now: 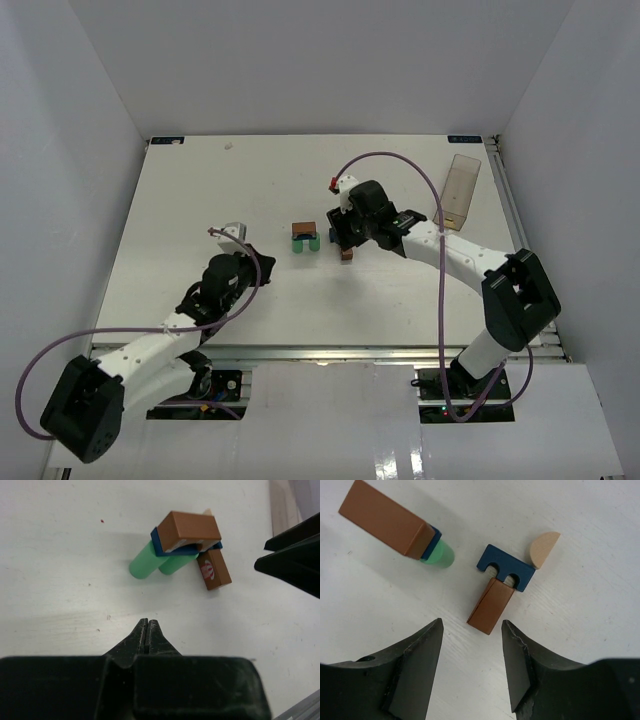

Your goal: Build the wood block tower

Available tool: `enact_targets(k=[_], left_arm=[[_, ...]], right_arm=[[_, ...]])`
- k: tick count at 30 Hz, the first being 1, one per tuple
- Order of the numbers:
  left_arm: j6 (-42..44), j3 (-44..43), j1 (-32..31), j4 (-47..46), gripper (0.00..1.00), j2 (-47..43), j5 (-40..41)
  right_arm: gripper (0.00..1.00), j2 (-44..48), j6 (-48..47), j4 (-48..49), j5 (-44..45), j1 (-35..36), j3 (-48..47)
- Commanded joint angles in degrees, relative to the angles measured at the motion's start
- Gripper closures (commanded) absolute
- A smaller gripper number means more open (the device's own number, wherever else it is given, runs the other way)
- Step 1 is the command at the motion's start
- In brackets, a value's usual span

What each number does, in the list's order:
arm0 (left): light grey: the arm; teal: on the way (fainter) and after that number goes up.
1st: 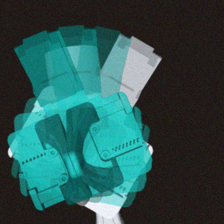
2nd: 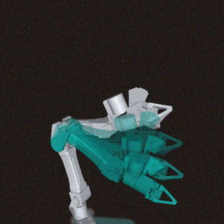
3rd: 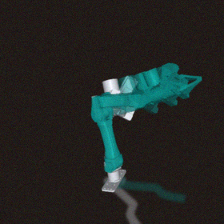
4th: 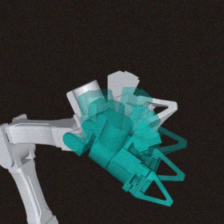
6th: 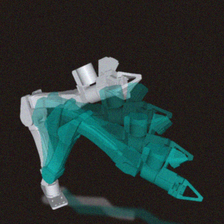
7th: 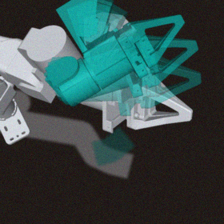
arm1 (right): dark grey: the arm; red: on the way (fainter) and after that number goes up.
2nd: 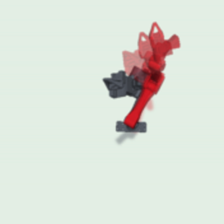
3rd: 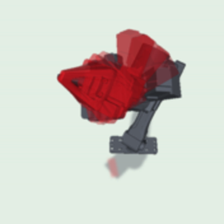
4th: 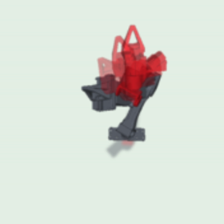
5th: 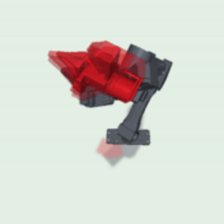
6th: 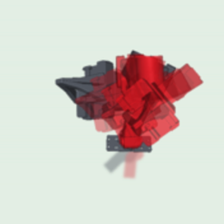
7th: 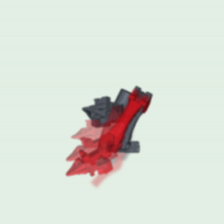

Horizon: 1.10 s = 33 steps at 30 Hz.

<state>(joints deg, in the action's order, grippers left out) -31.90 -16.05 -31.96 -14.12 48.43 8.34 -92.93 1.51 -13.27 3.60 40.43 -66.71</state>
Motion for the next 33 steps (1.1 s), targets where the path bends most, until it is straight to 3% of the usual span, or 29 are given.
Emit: enact_targets(k=[1,13,33], left_arm=[[0.7,-3.8,0.3,-7.1,1.0,9.4,-7.0],[4.0,-8.4,0.4,-12.6,1.0,18.2,-8.3],[4.8,-12.7,0.4,-14.0,1.0,25.8,-9.7]], right_arm=[[0.43,2.6,2.2,9.9,-6.1,1.3,3.4],[0.44,-1.1,4.1,20.5,-5.7,3.3,4.8],[0.43,-5.2,2.3,22.4,-1.6,3.3,3.5]])
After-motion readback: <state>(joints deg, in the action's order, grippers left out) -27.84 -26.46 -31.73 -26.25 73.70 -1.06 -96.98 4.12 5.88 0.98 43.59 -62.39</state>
